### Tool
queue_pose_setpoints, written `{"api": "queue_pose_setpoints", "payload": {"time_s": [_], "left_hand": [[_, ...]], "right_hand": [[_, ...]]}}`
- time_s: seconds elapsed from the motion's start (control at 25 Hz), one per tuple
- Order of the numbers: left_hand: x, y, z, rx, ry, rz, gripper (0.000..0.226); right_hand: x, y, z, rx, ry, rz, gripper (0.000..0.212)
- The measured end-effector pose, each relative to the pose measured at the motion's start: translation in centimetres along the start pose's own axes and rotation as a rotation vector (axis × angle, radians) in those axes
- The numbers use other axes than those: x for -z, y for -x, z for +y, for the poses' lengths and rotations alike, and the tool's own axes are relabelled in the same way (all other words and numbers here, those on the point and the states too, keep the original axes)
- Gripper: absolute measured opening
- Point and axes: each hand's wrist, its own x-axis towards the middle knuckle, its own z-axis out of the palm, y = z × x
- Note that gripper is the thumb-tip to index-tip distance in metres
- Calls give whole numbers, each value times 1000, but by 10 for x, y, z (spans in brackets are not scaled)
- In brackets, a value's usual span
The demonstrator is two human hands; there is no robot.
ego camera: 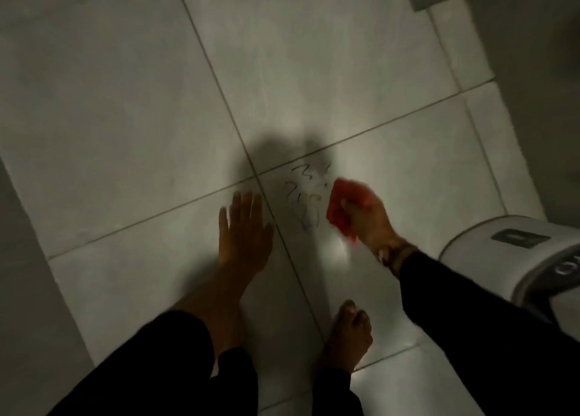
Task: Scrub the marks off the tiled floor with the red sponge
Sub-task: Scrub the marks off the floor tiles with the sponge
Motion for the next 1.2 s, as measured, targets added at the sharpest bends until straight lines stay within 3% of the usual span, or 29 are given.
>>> {"api": "queue_pose_setpoints", "payload": {"time_s": [0.08, 0.2, 0.4, 0.56, 0.72, 0.84, 0.92, 1.0, 1.08, 1.2], "left_hand": [[-37, -39, -10, -106, -56, 153, 73], [-84, -77, -25, -82, -79, 263, 75], [-138, -103, -62, -87, -73, 399, 77], [-140, -105, -65, -107, -61, 454, 76], [-137, -102, -64, -113, -36, 440, 75], [-135, -104, -64, -100, -45, 416, 77], [-136, -102, -62, -97, -49, 424, 77], [-138, -103, -64, -101, -60, 425, 77], [-139, -104, -65, -103, -65, 431, 77], [-141, -106, -63, -105, -49, 441, 78]], "right_hand": [[-21, -62, -5, 180, 350, 127, 41], [-45, -135, -9, 430, 688, 209, 64], [-87, -203, 39, 575, 1231, 202, 102], [-115, -212, 50, 673, 1203, 400, 93], [-115, -157, 131, 975, 1306, 190, 72], [-73, -96, 194, 918, 1518, 27, 80], [-50, -125, 175, 837, 1562, 184, 73], [-58, -181, 112, 692, 1397, 414, 72], [-89, -219, 61, 738, 1257, 418, 80], [-136, -184, 110, 1018, 1203, 232, 67]]}}
